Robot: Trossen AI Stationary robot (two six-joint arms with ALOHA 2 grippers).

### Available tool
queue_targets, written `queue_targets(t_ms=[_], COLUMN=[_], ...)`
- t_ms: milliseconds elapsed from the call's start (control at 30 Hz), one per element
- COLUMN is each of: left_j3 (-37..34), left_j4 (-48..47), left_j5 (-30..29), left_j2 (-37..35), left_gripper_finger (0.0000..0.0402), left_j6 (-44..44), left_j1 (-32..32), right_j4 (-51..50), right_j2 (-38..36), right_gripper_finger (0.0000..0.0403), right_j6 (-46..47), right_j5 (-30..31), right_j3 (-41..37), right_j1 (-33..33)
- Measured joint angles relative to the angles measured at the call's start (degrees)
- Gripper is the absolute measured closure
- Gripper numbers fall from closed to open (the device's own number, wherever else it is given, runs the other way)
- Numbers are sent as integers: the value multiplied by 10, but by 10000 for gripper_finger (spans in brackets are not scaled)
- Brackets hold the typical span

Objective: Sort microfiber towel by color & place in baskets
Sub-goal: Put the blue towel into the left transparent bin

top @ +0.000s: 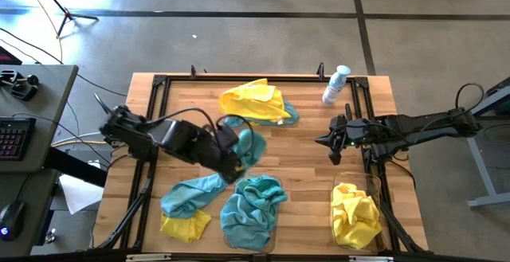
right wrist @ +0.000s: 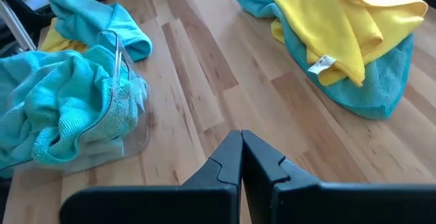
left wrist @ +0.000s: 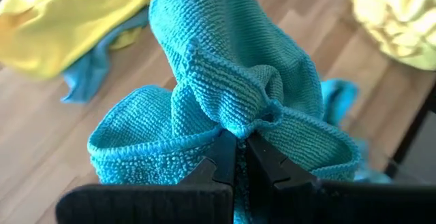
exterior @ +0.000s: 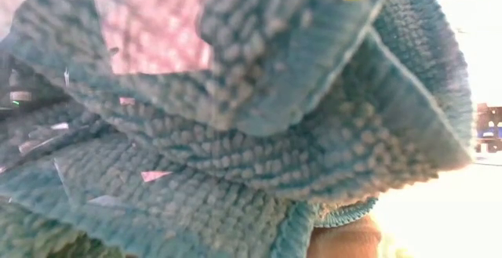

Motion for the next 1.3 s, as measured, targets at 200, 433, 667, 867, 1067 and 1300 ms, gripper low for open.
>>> queue_targets(t_ms=[200, 433, 667, 867, 1067, 1300], left_j3=[105, 174, 178, 179, 172, 171], left_j4=[0, 10, 48, 76, 72, 68], left_j5=[-1, 27, 138, 214, 206, 235], left_j2=[71, 122, 154, 174, 181, 200], left_gripper_finger=[401, 401, 401, 401, 401, 401], left_j6=[22, 28, 15, 8, 61, 156], left_j1=[-19, -39, -63, -73, -53, -13], right_j4=[-1, -7, -34, -39, -39, -43], right_j2=[0, 0, 0, 0, 0, 1], right_gripper_finger=[402, 402, 402, 402, 402, 402], right_j6=[-15, -25, -23, -23, -7, 8], right_j5=[-13, -23, -26, -33, -38, -53], right_j3=[0, 0, 0, 0, 0, 0], right_j1=[0, 0, 0, 0, 0, 0])
